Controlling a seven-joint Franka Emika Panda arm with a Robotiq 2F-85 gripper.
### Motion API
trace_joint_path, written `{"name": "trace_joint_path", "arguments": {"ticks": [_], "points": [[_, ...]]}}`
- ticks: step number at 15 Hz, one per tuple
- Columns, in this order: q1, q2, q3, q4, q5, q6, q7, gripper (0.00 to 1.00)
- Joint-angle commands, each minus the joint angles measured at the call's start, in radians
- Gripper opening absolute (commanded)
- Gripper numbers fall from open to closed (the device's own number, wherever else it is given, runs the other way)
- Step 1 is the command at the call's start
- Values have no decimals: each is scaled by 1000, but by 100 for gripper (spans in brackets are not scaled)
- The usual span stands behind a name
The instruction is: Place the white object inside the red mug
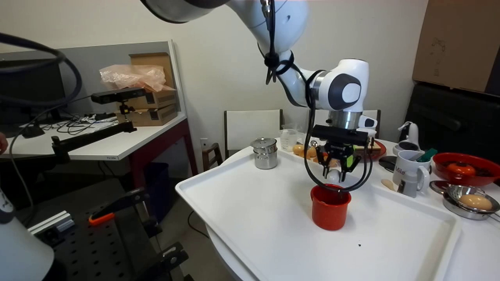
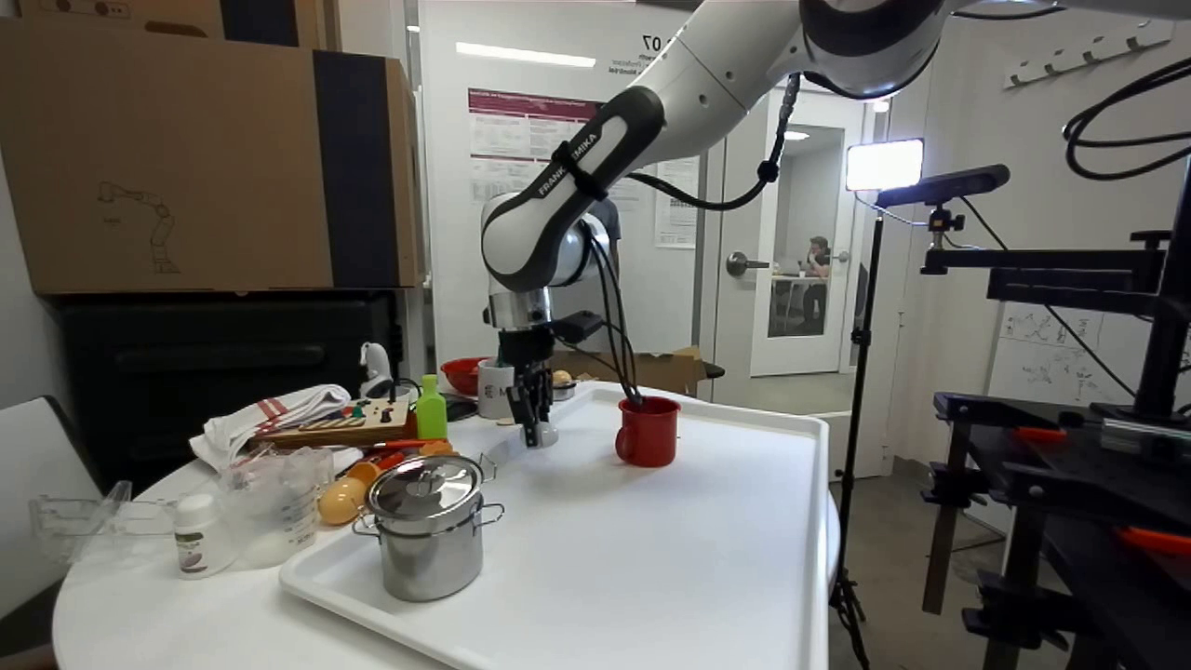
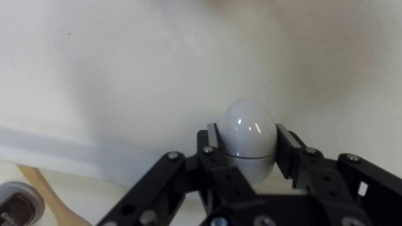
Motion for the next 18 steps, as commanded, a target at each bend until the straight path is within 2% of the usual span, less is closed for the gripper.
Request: {"name": "trace_joint_path", "arguments": {"ticks": [1,8,18], "points": [[12,-104,-18,-80,1,10,63,19],[16,-282,-50,-264,11,52,246,19],[21,-487,-92,-642,60,208,481,19]]}}
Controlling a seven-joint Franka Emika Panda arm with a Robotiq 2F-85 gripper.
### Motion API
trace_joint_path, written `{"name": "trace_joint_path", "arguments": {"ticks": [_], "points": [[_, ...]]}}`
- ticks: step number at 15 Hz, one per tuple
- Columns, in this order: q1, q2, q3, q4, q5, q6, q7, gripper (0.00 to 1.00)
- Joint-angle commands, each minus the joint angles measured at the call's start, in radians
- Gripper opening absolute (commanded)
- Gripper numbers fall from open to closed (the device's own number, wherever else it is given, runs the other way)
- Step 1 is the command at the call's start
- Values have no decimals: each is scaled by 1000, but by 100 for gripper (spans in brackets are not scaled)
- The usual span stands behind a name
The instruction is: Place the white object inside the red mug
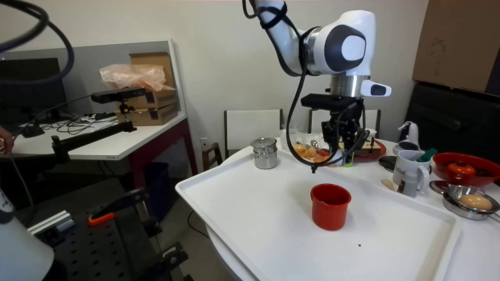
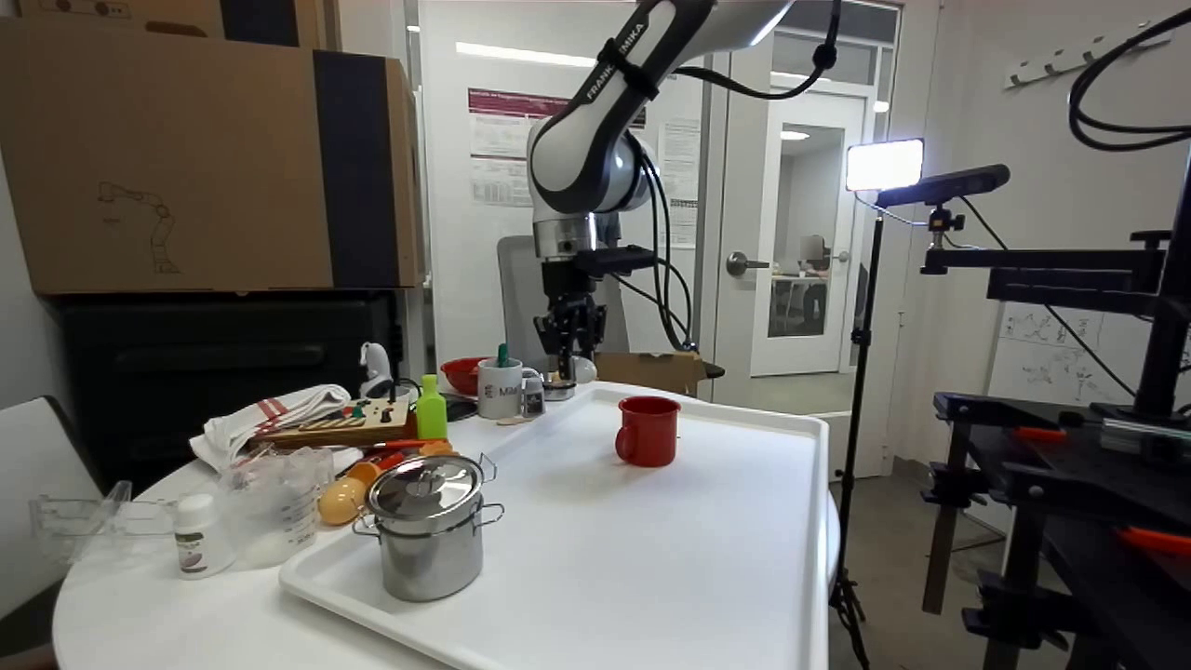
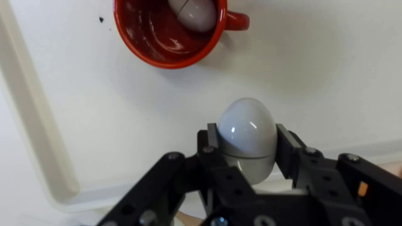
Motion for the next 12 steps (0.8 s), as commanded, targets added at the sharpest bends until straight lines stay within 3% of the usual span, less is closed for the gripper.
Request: {"name": "trace_joint_path", "arguments": {"ticks": [1,7,12], "points": [[12,-116,-31,-194,45,85,84,19],[14,-196,-70,-349,83,146,169,19],[22,-224,-81,-396,93,142,199,19]]}}
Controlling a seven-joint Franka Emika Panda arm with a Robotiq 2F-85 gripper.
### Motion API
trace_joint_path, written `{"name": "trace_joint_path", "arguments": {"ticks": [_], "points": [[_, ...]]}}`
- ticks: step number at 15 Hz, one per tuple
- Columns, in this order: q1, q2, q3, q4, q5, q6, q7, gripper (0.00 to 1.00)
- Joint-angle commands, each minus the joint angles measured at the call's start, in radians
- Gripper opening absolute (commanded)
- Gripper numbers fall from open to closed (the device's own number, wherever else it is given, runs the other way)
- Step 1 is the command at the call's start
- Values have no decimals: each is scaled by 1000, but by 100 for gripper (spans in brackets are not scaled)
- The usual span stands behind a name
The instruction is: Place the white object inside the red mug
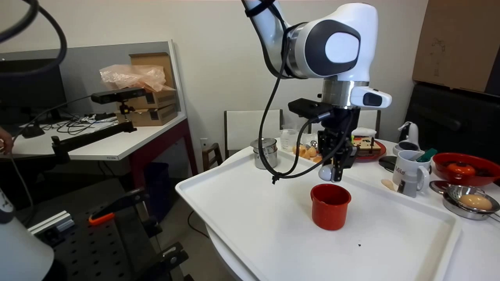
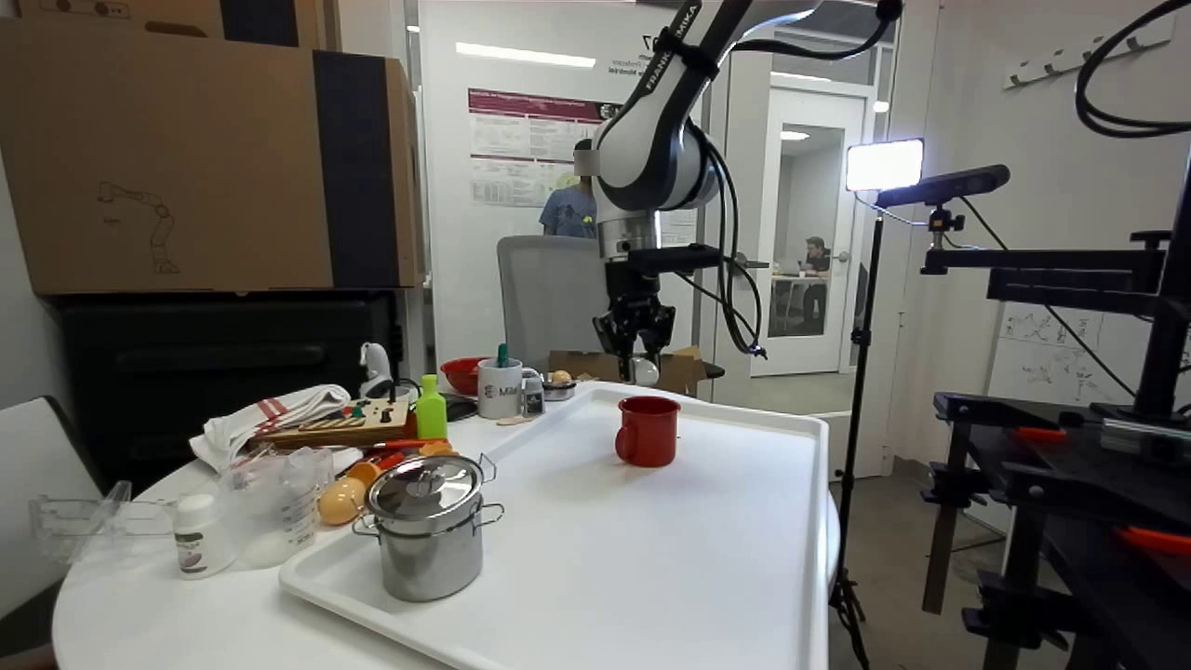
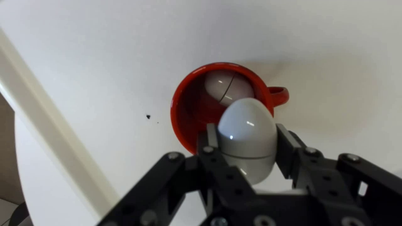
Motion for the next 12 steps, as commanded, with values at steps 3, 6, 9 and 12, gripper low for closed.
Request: {"name": "trace_joint_path", "arguments": {"ticks": [3,6,9,12], "points": [[10,-4,-11,-7,11,-3,1,44],[10,-3,-11,-7,11,-3,1,44],[12,-2,-12,-5,11,-3,4,70],[13,0,-12,-3,10,-4,5,91]]}}
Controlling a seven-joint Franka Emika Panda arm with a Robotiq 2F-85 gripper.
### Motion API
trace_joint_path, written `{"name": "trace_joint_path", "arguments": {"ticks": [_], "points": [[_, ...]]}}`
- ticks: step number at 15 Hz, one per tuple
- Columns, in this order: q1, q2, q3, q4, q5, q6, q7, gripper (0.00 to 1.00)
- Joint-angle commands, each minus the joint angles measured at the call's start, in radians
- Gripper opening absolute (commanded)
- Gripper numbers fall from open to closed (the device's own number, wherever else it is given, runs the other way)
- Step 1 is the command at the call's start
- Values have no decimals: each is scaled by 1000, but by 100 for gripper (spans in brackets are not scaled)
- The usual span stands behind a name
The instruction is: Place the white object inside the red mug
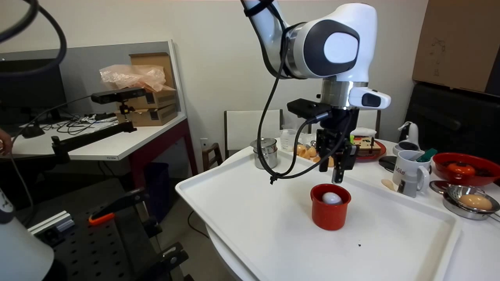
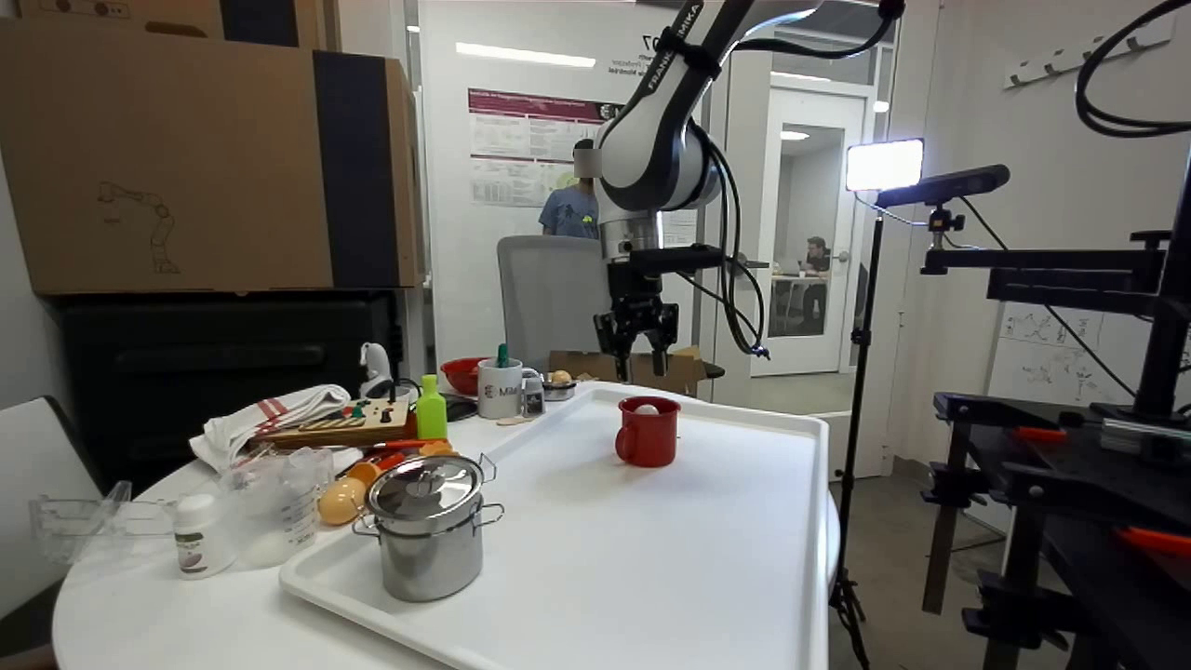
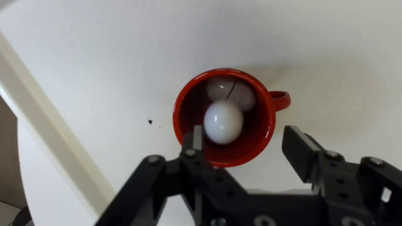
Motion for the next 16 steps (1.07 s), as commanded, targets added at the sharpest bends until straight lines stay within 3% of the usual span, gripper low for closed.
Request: {"name": "trace_joint_path", "arguments": {"ticks": [1,10,16], "points": [[12,5,-11,8,8,-5,-4,98],[80,48,14,130,-125,-5,-153,100],[49,50,99,145,-119,70,-357,100]]}}
